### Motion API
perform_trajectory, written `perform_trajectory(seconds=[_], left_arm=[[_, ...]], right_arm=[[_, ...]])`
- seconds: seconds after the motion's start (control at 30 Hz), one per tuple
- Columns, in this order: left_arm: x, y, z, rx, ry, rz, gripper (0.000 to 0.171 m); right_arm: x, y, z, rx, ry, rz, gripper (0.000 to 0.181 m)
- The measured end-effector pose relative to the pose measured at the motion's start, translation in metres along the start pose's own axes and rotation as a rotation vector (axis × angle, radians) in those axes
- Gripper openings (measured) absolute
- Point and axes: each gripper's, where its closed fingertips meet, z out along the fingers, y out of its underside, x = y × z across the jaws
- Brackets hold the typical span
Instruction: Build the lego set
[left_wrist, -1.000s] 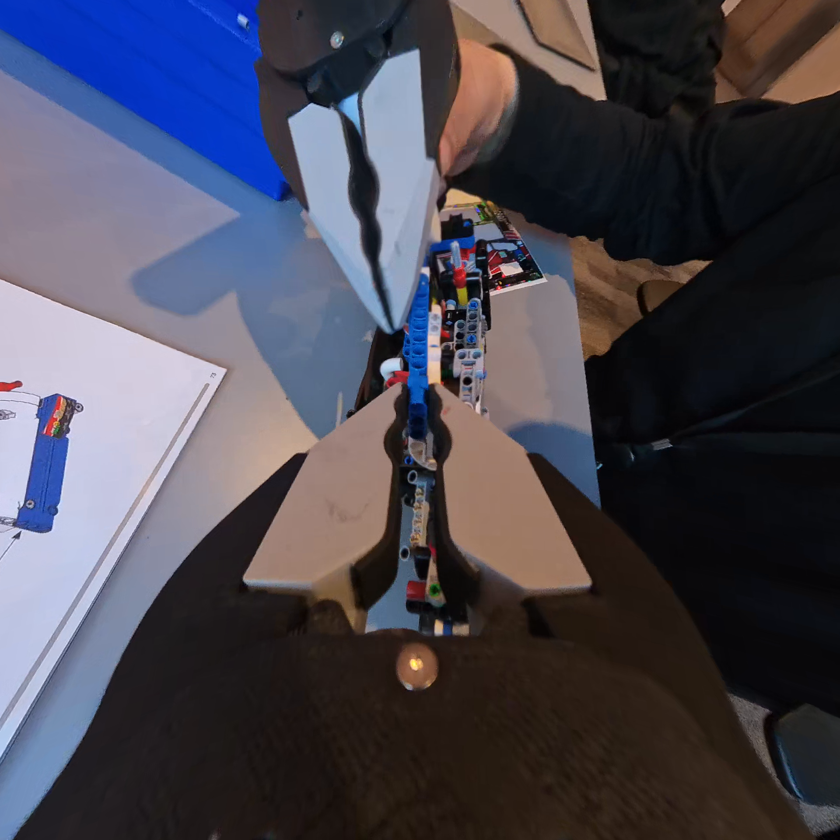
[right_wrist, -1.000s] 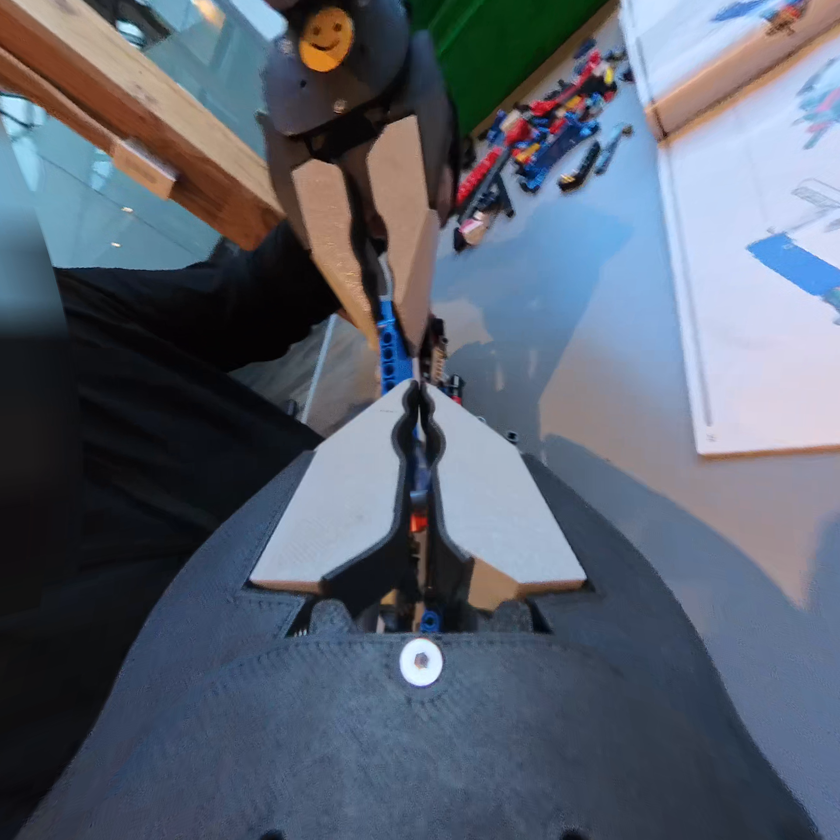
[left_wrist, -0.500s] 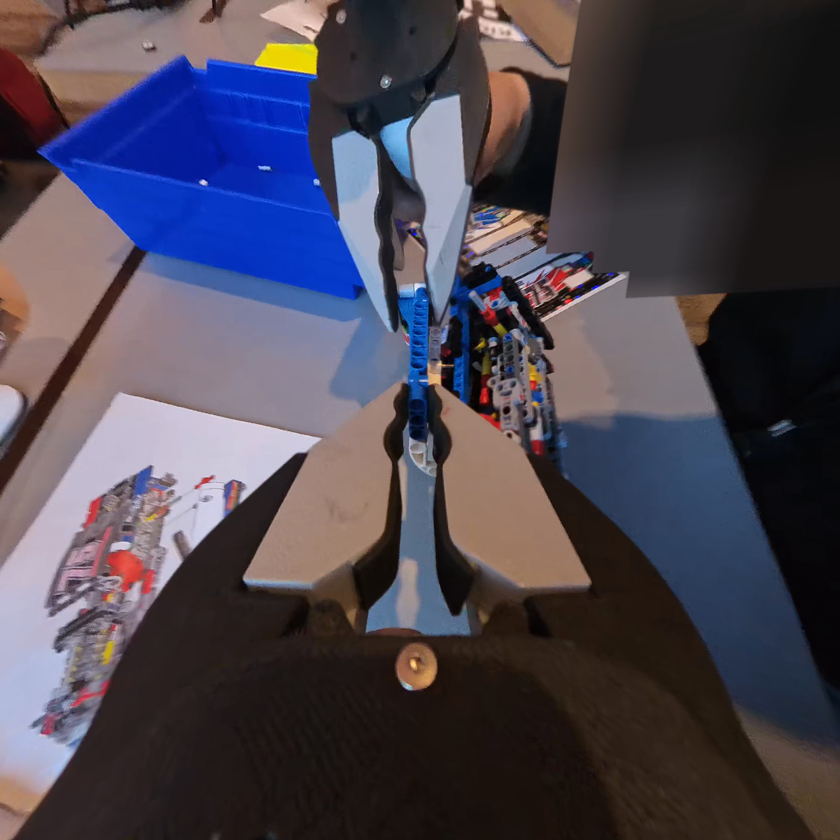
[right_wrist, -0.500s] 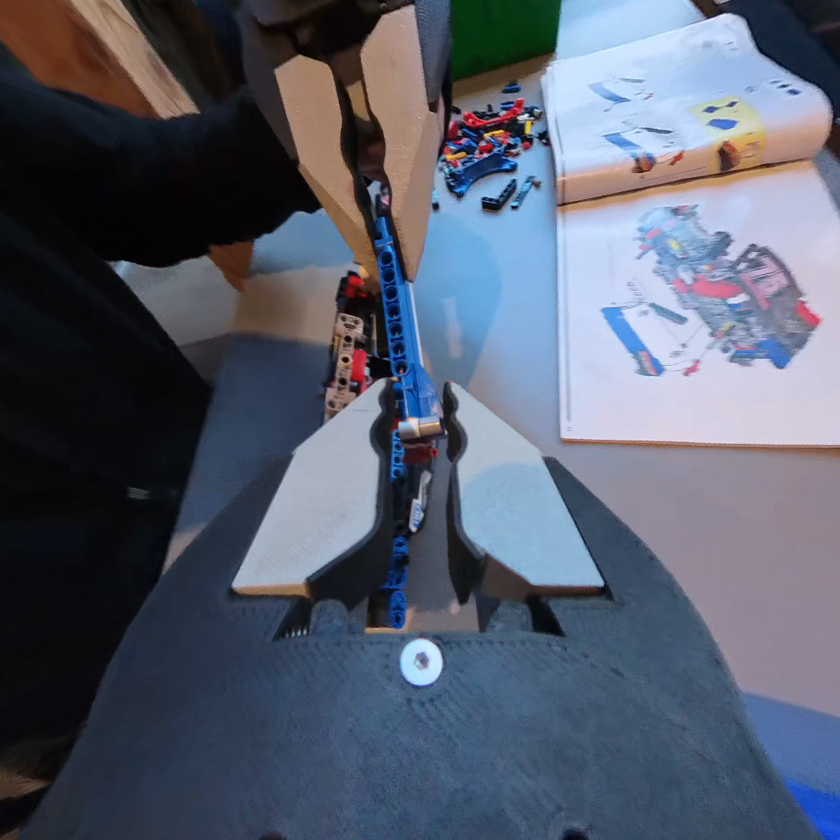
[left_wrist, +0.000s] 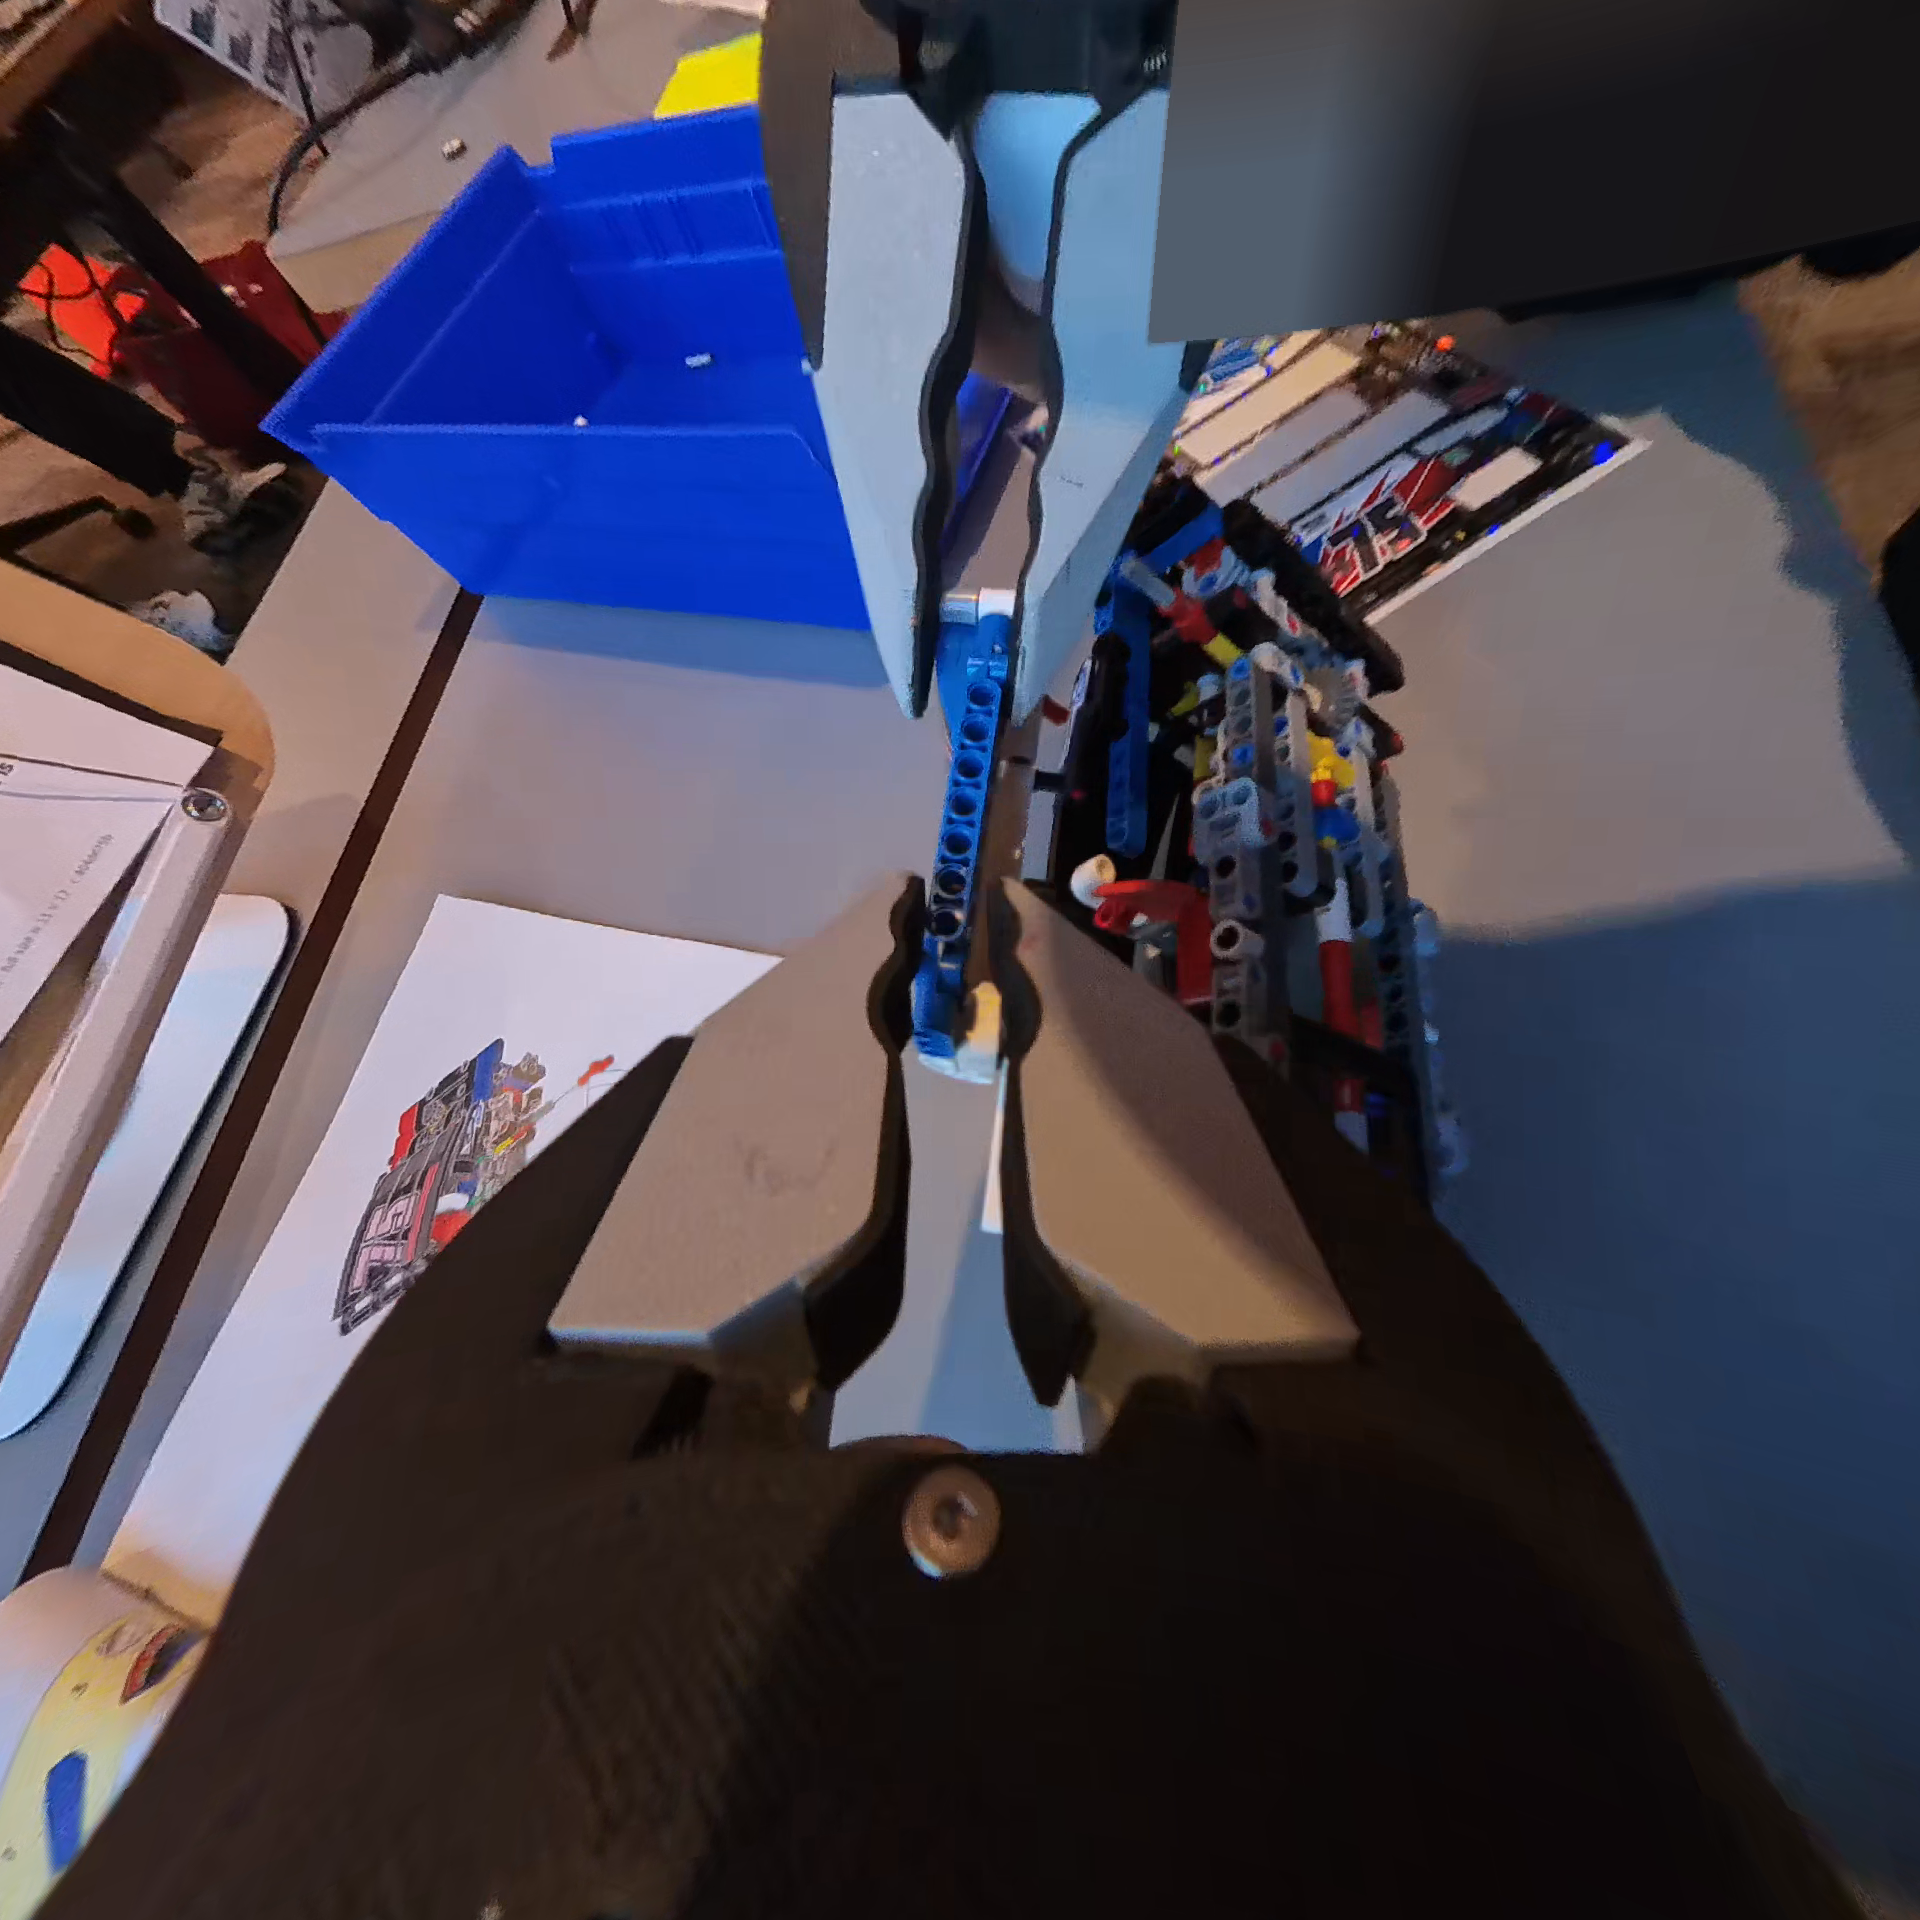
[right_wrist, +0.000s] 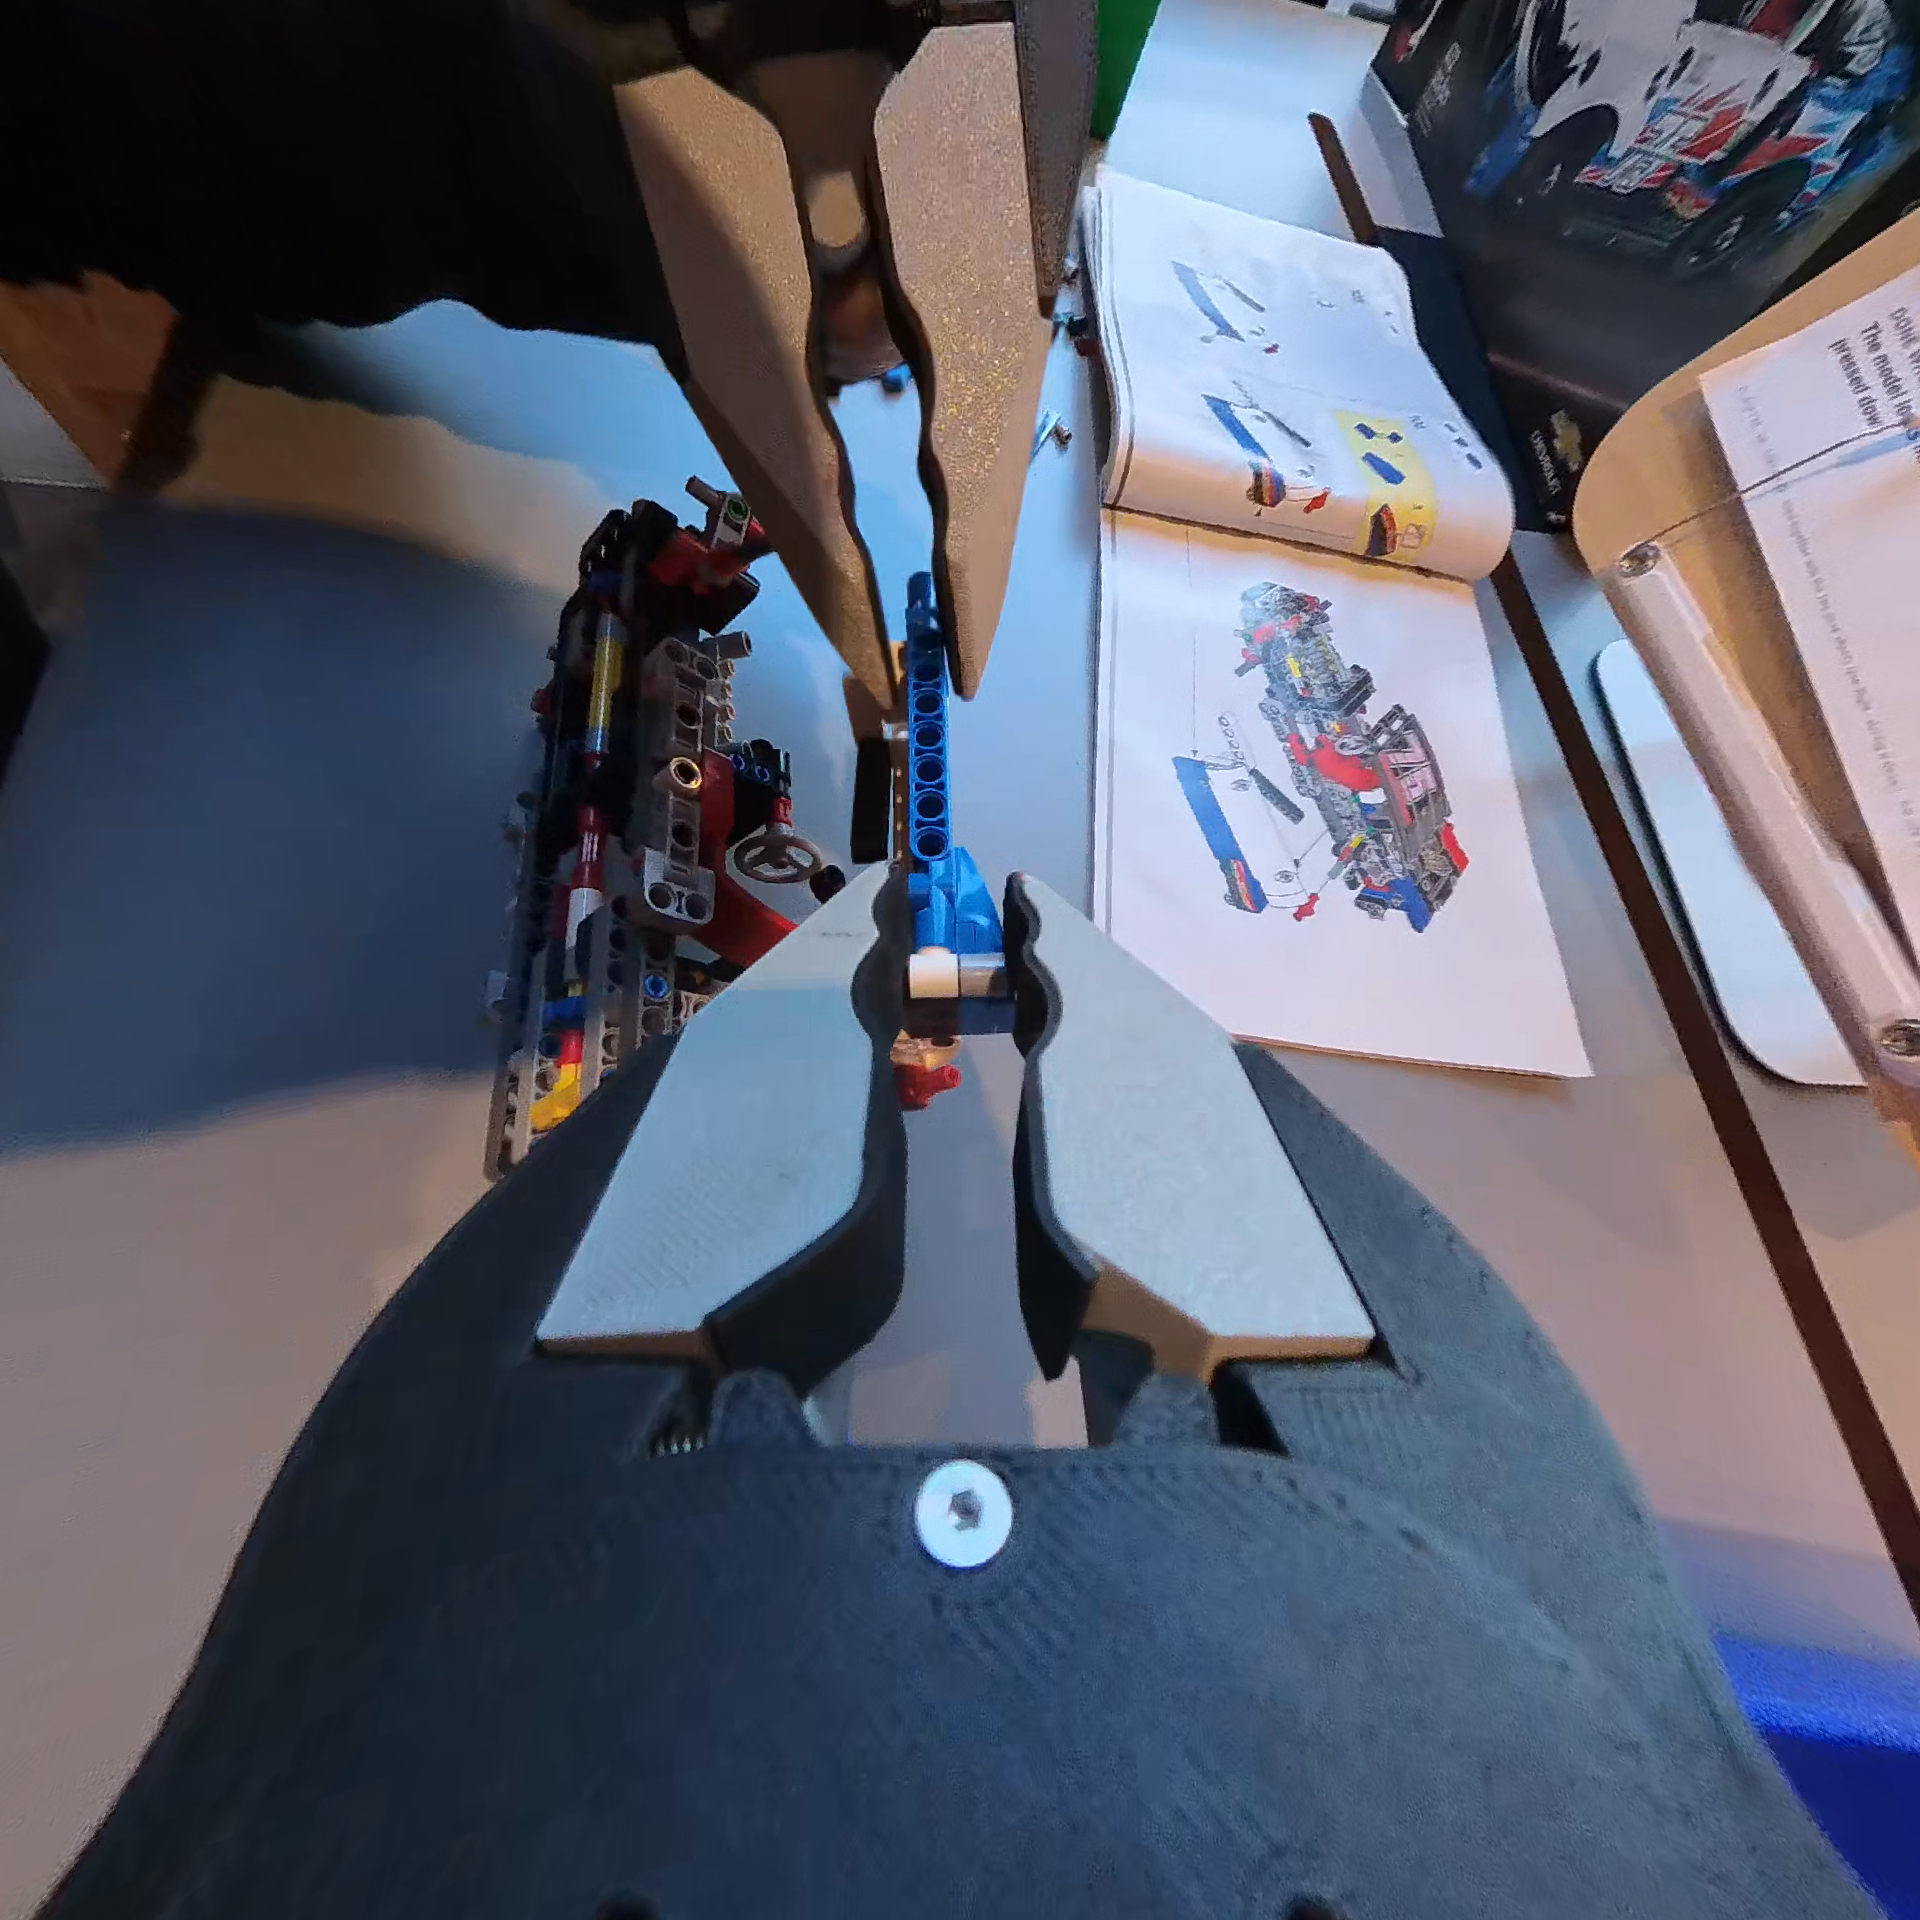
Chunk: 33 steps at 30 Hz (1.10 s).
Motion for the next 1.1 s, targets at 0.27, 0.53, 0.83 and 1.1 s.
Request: perform_trajectory(seconds=[0.27, 0.53, 0.83, 1.1], left_arm=[[0.001, -0.002, 0.000, 0.015, 0.013, -0.019, 0.015], [-0.002, 0.006, 0.002, -0.009, 0.008, -0.017, 0.006], [-0.006, 0.007, 0.001, 0.032, 0.040, -0.084, 0.006], [-0.010, 0.012, 0.001, 0.029, 0.043, -0.120, 0.010]], right_arm=[[0.001, -0.002, -0.001, 0.076, -0.062, 0.066, 0.015], [0.002, 0.000, 0.001, 0.106, -0.098, 0.091, 0.015], [0.004, 0.001, 0.002, 0.145, -0.142, 0.153, 0.015], [0.011, -0.002, -0.005, 0.199, -0.168, 0.224, 0.014]])
